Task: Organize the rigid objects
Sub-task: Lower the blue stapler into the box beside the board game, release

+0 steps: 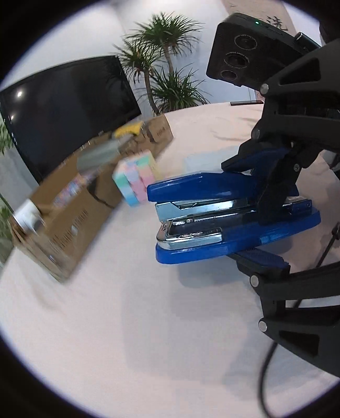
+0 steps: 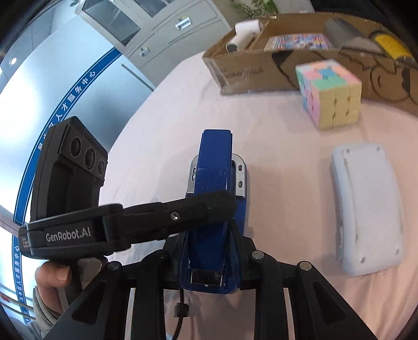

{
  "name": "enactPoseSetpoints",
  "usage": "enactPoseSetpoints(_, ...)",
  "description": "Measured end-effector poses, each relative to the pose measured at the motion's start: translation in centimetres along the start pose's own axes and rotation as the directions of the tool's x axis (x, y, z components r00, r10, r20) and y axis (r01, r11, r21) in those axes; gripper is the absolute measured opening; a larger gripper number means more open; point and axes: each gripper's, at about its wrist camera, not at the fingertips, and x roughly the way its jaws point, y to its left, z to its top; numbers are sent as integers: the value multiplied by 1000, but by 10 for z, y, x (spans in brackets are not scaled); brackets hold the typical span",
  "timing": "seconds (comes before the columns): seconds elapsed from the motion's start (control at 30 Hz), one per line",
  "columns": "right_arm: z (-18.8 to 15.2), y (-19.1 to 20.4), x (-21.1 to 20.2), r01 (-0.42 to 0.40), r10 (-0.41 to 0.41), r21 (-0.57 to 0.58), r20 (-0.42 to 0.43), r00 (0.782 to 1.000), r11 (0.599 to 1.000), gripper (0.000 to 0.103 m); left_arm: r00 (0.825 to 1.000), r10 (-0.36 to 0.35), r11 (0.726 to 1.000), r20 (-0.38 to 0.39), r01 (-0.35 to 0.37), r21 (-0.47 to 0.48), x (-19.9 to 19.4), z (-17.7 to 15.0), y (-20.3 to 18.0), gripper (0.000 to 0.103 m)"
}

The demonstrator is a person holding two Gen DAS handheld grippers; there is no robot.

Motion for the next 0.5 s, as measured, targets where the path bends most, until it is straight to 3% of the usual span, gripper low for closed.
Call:
enactPoseSetpoints(0.13, 26, 10, -27, 11, -9, -20, 97, 995, 1000, 25, 999, -2, 992, 38, -3, 123, -12, 42, -38, 54)
enactPoseSetpoints(0.23, 66, 12, -47, 41, -35, -29, 188, 982, 999, 25, 998, 3, 971, 61, -17, 236, -13, 95, -75, 51)
enactPoseSetpoints(0.37, 124, -6, -57, 54, -58, 22, 256, 965, 998, 25, 1000, -23, 963, 3, 21, 270, 12, 163, -92, 50)
enactPoseSetpoints(0.5, 178, -38, -41, 51, -75, 109, 230, 970, 993, 25, 998, -3, 964, -55, 18, 264, 51, 213, -87, 50)
